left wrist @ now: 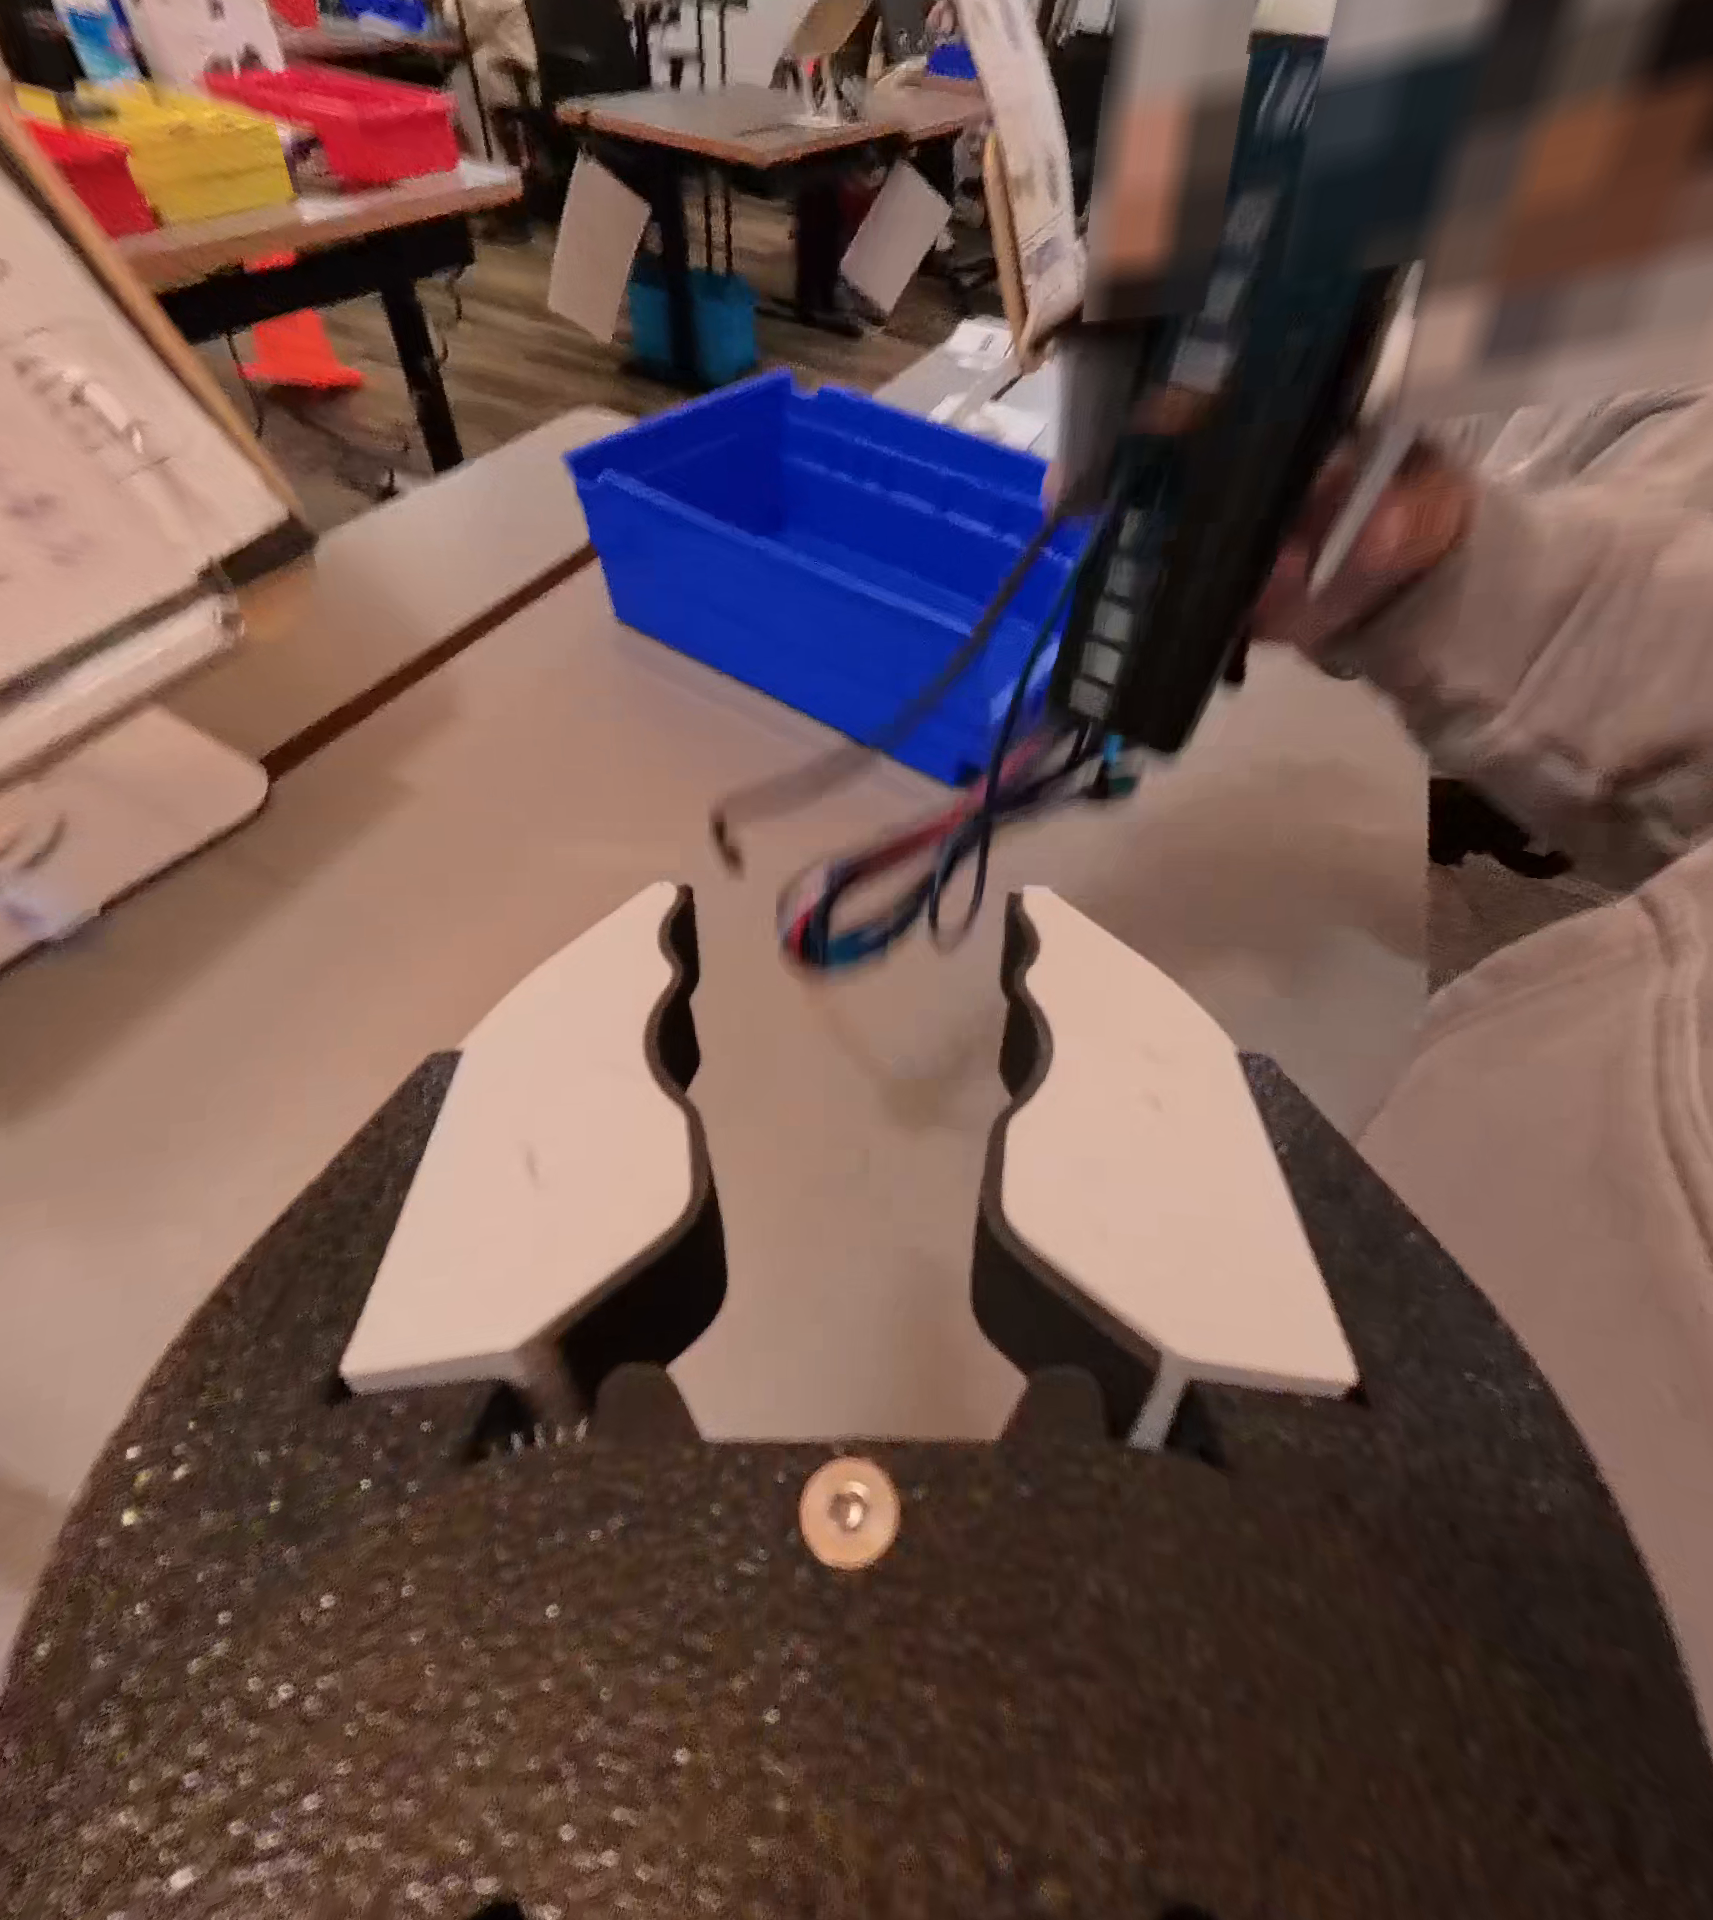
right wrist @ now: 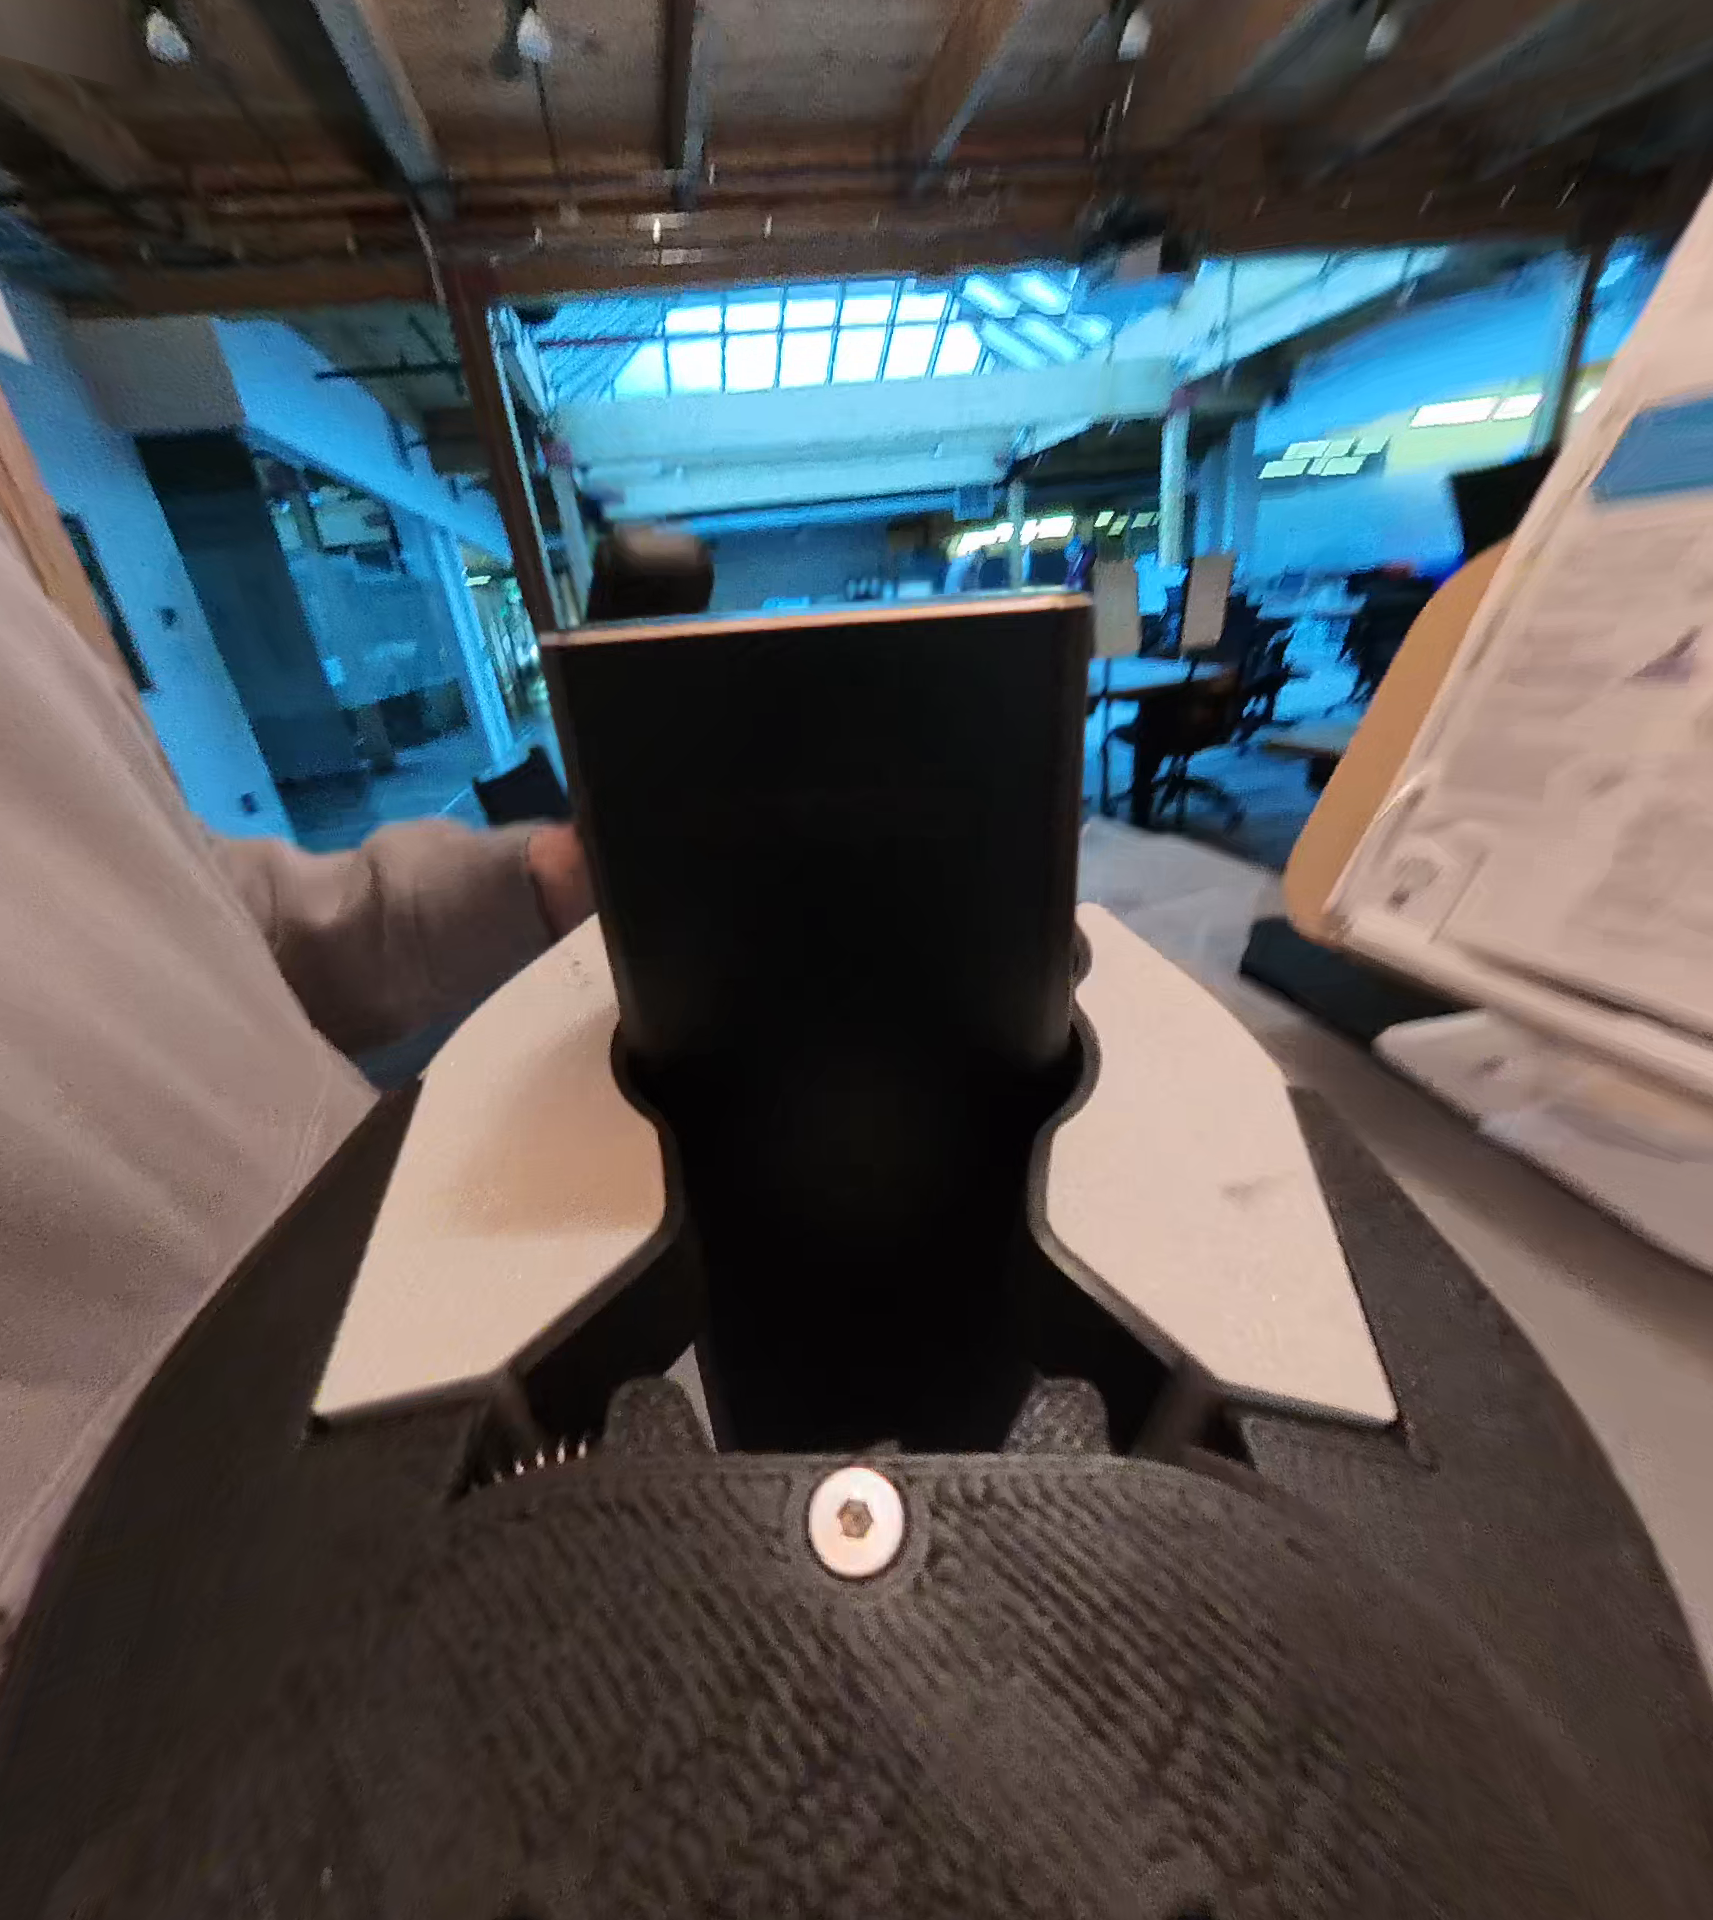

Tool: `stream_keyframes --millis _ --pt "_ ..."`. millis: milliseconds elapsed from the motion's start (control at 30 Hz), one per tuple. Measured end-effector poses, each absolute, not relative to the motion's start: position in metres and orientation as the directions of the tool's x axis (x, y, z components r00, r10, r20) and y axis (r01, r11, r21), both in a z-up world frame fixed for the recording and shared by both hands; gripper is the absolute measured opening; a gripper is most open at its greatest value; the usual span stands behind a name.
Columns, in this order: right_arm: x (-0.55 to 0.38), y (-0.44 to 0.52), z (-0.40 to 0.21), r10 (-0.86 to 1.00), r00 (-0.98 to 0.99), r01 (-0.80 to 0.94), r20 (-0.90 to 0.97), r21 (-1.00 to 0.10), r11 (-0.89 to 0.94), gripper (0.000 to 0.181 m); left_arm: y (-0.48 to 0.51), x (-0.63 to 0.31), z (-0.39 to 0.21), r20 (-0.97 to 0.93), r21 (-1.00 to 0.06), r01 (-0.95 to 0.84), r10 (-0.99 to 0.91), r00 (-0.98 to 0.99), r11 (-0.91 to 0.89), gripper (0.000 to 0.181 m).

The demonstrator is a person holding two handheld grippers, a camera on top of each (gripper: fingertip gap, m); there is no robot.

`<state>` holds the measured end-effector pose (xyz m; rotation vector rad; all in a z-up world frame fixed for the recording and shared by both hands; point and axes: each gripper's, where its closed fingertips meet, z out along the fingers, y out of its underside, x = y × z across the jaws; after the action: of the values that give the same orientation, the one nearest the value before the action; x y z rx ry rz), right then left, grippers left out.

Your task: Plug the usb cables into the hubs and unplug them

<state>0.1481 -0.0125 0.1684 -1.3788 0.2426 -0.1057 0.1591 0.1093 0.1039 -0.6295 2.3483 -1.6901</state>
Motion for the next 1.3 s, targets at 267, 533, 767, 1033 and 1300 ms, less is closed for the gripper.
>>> stream_keyframes --millis 267,533,767,1033,1300 --pt "0.217 -0.125 0.255 -0.596 0.801 0.166 0.061 -0.978 0.123 0.074 0.122 0.142 0.057 0.277 -0.885 -0.41 -0.461 -0.843 0.219 0.057" --pt "0.3 -0.236 0.16 -0.884 0.447 -0.114 -0.138 -0.989 0.096 0.073 0.11 0.134 0.045 0.315 -0.869 -0.44 -0.434 -0.844 0.226 0.055" --pt "0.305 -0.23 0.08 -0.841 0.438 -0.337 -0.317 -0.926 0.173 0.073 0.105 0.13 0.036 0.316 -0.848 -0.449 -0.412 -0.855 0.282 0.055" --pt "0.323 -0.213 0.053 -0.718 0.454 -0.518 -0.527 -0.812 0.269 0.073 0.099 0.127 0.03 0.333 -0.827 -0.467 -0.395 -0.856 0.314 0.053" --pt "0.351 -0.276 -0.001 -0.954 0.282 -0.674 -0.105 -0.729 -0.119 0.073 0.099 0.12 0.023 0.339 -0.815 -0.473 -0.387 -0.858 0.334 0.053"
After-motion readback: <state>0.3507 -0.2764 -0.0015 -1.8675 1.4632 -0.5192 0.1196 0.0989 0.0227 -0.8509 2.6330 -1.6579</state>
